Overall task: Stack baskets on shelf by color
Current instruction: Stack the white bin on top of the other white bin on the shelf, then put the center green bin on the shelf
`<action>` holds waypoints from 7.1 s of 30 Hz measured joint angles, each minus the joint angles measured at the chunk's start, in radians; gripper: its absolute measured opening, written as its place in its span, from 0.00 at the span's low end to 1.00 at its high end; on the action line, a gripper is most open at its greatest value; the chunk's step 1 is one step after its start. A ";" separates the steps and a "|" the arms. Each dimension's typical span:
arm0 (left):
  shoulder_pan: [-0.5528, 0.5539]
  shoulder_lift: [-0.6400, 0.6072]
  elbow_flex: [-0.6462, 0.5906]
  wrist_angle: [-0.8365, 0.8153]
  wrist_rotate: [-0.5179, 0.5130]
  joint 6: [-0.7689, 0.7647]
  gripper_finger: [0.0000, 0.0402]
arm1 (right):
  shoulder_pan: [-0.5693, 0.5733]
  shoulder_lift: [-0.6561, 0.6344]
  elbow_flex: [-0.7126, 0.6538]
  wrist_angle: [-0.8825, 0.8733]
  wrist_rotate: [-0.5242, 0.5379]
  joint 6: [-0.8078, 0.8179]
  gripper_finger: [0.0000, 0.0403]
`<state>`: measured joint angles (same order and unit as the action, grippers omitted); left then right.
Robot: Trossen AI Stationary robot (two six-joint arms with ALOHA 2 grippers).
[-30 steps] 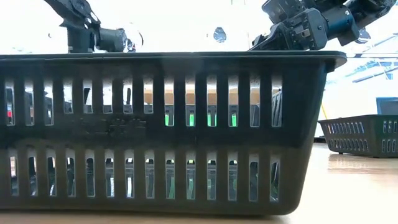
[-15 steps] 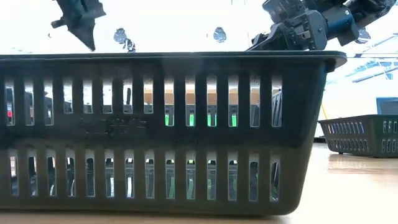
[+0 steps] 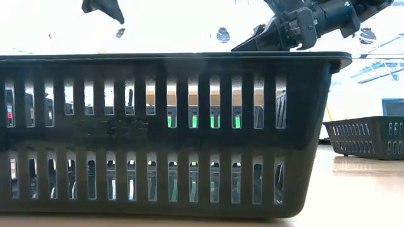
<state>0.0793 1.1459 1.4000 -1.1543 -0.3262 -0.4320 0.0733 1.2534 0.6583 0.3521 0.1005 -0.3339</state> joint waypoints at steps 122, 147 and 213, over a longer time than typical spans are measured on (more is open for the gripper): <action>0.180 0.738 0.448 0.851 0.302 0.465 0.44 | -0.019 -0.532 0.268 -0.687 0.714 -0.007 0.35; 0.199 0.768 0.448 0.845 0.379 0.344 0.19 | -0.019 -0.547 0.267 -0.671 0.711 -0.026 0.35; 0.140 0.774 0.668 0.365 0.214 0.790 0.33 | -0.015 -0.547 0.179 -0.672 0.707 0.033 0.35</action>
<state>0.2195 1.9202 2.0678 -0.7890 -0.1119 0.3579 0.0586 0.7067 0.8373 -0.3195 0.8072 -0.3008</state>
